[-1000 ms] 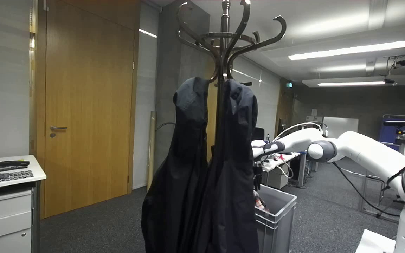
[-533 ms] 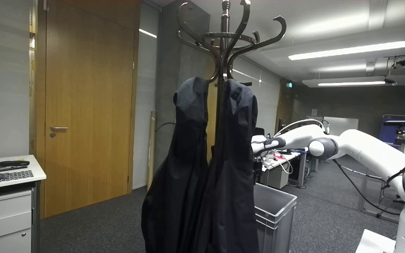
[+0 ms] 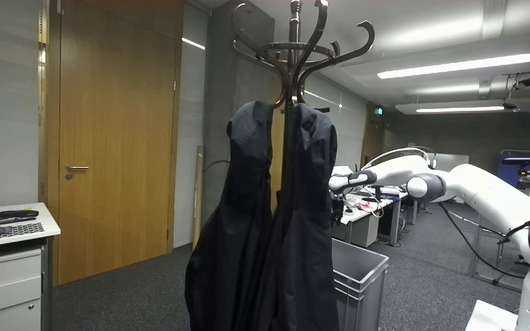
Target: Put the shirt inside the grey object
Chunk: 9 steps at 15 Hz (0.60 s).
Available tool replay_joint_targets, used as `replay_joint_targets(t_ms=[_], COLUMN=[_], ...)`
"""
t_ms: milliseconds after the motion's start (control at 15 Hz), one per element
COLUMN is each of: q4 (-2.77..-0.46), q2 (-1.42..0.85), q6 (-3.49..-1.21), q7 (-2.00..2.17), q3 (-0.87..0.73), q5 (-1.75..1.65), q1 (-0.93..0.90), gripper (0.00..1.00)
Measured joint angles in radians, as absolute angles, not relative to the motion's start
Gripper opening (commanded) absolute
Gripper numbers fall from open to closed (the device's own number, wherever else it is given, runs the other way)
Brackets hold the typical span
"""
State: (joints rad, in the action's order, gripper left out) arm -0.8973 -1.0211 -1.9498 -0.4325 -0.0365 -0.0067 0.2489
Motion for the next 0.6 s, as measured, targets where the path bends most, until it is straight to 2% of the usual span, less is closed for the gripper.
replay_joint_targets(t_ms=[600], q4=[-0.943], q2=[-0.928], q6=[-2.098], q7=[-0.432], q3=[-0.036], q5=[-0.006], q1=[0.271], gripper=[1.00])
